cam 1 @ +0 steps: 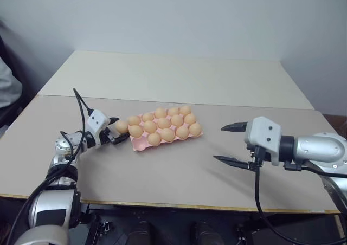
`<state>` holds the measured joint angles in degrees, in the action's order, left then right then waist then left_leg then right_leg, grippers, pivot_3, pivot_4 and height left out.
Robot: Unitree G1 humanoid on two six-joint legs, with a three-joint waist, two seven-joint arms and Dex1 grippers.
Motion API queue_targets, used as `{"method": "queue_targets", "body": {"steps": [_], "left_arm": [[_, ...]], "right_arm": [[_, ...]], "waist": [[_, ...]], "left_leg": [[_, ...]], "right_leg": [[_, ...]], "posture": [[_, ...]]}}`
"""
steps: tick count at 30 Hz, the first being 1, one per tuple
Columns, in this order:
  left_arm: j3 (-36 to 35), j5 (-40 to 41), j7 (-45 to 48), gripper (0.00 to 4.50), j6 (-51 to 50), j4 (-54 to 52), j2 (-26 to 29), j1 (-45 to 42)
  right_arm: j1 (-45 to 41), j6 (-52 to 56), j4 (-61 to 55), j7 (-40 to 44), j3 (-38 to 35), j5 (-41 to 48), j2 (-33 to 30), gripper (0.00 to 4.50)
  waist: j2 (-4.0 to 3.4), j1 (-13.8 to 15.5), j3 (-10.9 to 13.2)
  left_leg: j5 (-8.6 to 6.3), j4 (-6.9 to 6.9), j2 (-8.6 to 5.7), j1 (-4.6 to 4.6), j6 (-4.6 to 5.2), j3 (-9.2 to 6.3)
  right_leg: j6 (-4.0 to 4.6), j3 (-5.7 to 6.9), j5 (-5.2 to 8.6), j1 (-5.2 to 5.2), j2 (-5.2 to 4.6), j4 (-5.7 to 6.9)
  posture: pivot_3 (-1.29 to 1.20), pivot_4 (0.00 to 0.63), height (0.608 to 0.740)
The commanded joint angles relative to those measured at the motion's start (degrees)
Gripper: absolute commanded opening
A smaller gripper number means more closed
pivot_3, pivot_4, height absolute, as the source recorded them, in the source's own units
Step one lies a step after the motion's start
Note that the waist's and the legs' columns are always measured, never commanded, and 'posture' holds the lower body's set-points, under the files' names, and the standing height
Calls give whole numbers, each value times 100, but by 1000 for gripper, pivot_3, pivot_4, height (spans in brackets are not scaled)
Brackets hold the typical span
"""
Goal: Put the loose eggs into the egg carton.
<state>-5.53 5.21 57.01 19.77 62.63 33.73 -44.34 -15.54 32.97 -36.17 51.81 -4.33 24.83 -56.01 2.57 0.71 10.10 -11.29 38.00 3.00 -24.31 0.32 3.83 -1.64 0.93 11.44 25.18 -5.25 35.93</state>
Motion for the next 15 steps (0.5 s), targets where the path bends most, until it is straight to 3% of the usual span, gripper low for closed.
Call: {"method": "queue_targets", "body": {"steps": [1, 5, 11, 15], "left_arm": [[-30, -38, -85, 4480, 202, 173, -64, -220], [-94, -3, -53, 4480, 212, 308, -105, -325], [-91, -51, -47, 2624, 243, 363, -30, -326], [-61, -106, -81, 2458, 258, 332, 56, -250]], "right_arm": [[-2, 14, -105, -109, -178, -43, -27, 4500], [26, -1, -100, -161, -122, -159, -61, 4500], [17, 0, -110, -175, -86, -238, -56, 4500], [9, -37, -91, -169, -49, -302, -50, 4500]], "waist": [[0, -1, 0], [0, -1, 0], [0, -4, 0], [1, -8, 0]], "left_leg": [[0, 0, 0, 0, 0, 0], [0, 0, 0, -1, 0, 0], [0, 0, 0, 0, 0, 0], [0, 0, 0, 0, 0, -1]], "right_leg": [[0, 0, 0, 0, 0, 0], [0, 1, 0, 0, 0, 0], [0, 1, 0, 0, 0, 0], [0, 0, 0, 0, 1, 0]], "posture": [[0, 150, 740], [0, 150, 740], [0, 150, 740], [0, 150, 740]]}}
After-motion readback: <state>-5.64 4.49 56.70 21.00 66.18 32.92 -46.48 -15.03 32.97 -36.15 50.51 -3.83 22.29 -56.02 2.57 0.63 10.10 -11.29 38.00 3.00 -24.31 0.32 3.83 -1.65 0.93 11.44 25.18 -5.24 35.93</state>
